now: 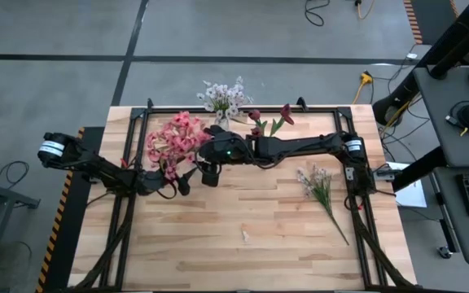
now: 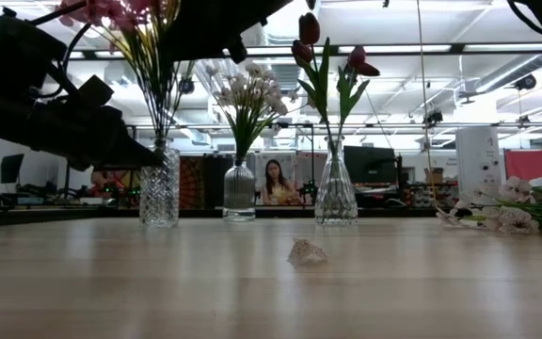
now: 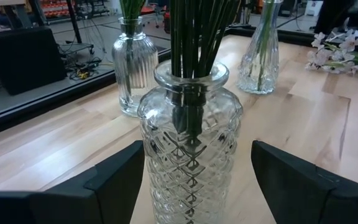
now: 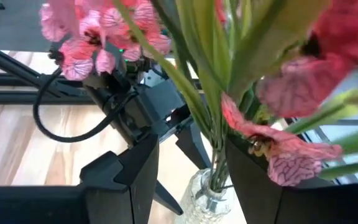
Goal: Sort flowers into vase by color
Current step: Put the pink flower into the bottom left transparent vase
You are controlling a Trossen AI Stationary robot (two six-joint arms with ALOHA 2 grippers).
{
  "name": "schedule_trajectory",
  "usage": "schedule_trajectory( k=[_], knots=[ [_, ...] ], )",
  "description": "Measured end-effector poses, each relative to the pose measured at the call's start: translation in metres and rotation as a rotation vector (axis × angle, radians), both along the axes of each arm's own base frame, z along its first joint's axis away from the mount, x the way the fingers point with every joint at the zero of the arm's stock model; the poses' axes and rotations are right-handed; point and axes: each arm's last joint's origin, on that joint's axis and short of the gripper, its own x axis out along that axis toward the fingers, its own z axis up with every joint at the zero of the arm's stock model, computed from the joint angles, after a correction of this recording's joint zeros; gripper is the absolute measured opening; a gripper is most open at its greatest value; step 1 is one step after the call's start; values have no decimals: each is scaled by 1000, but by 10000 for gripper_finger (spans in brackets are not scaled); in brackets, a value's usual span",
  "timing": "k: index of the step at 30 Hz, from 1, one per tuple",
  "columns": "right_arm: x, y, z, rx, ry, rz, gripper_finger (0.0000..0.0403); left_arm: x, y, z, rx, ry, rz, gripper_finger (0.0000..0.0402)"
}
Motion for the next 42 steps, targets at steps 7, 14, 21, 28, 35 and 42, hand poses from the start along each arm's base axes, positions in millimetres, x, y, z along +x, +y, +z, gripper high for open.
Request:
schedule_trajectory(
  k=[7,14,21,28,35,42],
  knots=[
    [0,3,1,-3,0,9,178,1,0,3,4,-13,-7,277],
    [-2,3,4,-6,-4,9,178,2,0,5,5,-19,-8,277],
    [-9,5,16,-13,-11,14,178,1,0,6,4,-26,-8,277],
    [-14,7,21,-15,-1,19,178,1,0,7,10,-30,-11,277],
    [-18,10,26,-18,0,26,178,1,-1,8,11,-32,-17,277],
    [-19,12,27,-26,4,33,178,1,0,11,16,-47,-19,277]
  ],
)
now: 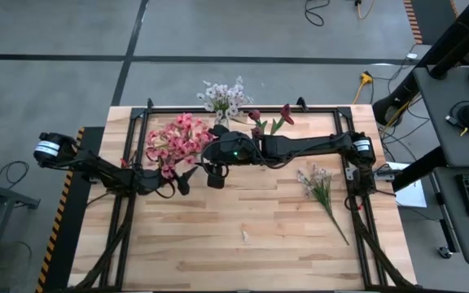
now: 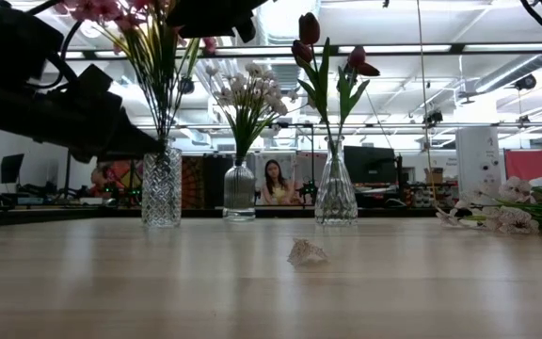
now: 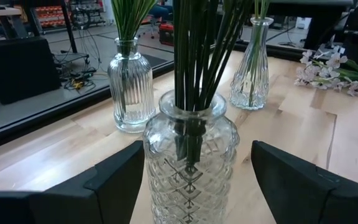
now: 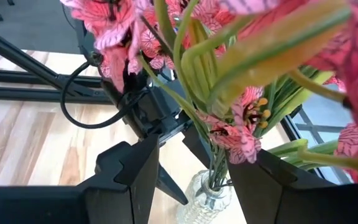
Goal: Sort flowers into vase by color
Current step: Put the pink flower into the bottom left transparent vase
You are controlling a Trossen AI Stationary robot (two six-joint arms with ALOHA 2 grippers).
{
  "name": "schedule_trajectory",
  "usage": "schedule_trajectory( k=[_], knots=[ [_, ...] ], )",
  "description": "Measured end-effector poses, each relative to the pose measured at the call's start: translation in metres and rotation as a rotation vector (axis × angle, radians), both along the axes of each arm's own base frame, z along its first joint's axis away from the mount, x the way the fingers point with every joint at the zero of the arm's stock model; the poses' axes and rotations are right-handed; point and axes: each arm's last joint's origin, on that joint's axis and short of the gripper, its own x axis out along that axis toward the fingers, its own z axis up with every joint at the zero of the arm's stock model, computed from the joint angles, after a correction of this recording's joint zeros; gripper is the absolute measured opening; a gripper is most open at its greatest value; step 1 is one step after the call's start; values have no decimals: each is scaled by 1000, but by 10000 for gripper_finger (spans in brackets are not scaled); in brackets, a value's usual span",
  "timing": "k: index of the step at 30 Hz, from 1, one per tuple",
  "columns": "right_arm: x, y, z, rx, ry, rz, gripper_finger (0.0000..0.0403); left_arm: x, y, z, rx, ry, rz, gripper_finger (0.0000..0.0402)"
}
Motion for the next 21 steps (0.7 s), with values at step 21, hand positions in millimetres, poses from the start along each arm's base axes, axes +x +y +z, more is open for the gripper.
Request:
schedule_trajectory(
  k=[21],
  knots=[
    [-4,0,7,-7,-13,6,178,-1,0,8,5,-48,-3,277]
  ],
)
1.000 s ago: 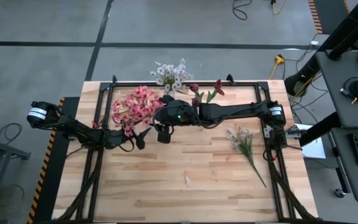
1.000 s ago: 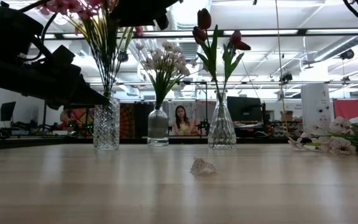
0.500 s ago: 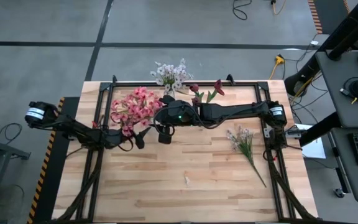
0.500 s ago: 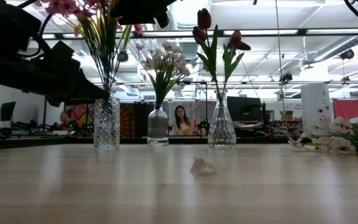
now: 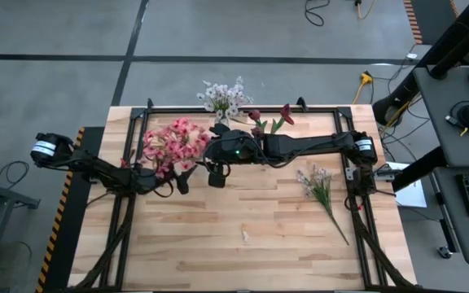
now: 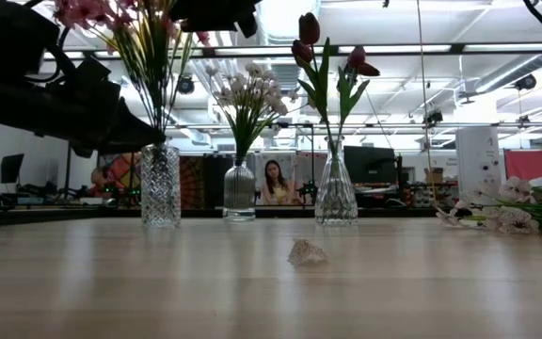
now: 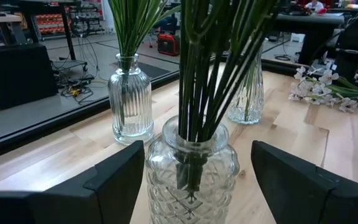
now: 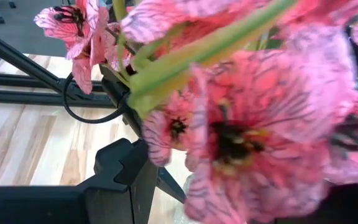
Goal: Sort flowers into vase by color
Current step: Put the pink flower into the bottom left transparent vase
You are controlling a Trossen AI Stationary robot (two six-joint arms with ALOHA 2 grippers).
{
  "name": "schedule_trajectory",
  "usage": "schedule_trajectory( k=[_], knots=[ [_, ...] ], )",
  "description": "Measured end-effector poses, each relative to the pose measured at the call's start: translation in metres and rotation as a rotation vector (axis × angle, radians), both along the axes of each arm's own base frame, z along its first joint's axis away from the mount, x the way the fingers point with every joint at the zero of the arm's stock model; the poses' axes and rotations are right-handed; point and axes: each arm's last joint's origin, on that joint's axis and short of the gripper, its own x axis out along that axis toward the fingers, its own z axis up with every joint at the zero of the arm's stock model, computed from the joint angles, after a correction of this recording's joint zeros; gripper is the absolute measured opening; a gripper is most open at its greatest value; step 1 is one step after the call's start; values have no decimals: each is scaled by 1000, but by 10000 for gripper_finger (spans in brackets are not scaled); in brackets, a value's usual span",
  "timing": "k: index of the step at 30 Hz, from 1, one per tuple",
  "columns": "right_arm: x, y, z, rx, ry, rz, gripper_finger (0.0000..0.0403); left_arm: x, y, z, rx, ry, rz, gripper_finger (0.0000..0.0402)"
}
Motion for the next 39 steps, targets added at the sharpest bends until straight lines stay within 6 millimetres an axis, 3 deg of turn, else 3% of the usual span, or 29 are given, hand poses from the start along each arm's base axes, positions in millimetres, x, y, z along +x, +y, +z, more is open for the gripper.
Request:
schedule_trajectory(
  k=[10,19,39],
  knots=[
    [-3,0,3,1,10,-1,178,0,0,1,-2,-8,0,277],
    [-23,3,17,27,71,-10,178,7,-1,7,2,-1,-1,277],
    [-35,4,13,72,195,-37,178,10,-2,12,-6,4,1,277]
  ],
)
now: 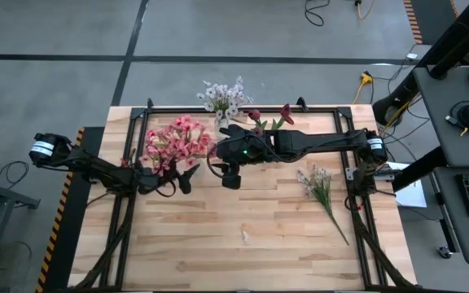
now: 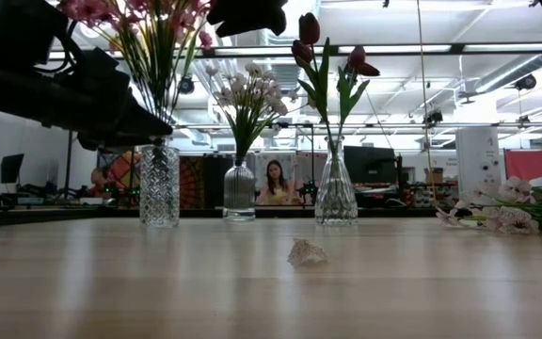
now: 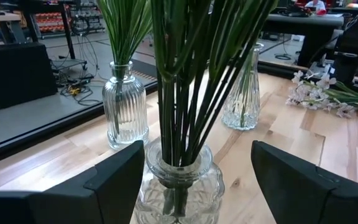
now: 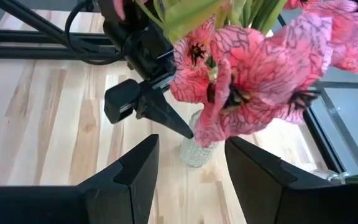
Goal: Sort flowers into vase by color
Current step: Put the pink flower into the bottom left transparent vase, then adjust the bottom left transparent vase
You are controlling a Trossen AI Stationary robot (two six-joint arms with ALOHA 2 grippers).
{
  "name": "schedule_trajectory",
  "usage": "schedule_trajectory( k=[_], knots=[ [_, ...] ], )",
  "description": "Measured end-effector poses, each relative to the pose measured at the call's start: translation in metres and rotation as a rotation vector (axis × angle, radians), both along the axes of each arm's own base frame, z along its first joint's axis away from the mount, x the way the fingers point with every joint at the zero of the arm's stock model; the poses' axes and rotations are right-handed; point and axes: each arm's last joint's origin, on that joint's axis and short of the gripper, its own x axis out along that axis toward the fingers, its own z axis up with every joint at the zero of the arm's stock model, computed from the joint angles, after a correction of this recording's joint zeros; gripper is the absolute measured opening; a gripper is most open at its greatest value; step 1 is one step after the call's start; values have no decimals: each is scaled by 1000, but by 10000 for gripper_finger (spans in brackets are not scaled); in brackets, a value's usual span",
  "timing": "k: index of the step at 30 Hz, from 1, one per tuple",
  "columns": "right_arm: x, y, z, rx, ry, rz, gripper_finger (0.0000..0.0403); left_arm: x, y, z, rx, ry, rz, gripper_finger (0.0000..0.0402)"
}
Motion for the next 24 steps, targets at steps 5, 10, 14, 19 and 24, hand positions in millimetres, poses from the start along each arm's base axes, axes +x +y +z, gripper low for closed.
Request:
schedule_trajectory(
  k=[5,10,14,19,24],
  knots=[
    [-3,0,4,1,-5,-1,178,0,0,1,-5,-8,0,277],
    [-9,0,13,3,-23,-3,178,-1,0,3,-7,-19,0,277],
    [-11,0,16,2,-31,-3,178,-1,0,3,-15,-26,2,277],
    [-12,0,13,9,-3,3,178,-1,0,3,-21,-31,3,277],
    [-16,0,-6,51,108,-28,178,-1,0,3,-21,-31,3,277]
  ],
)
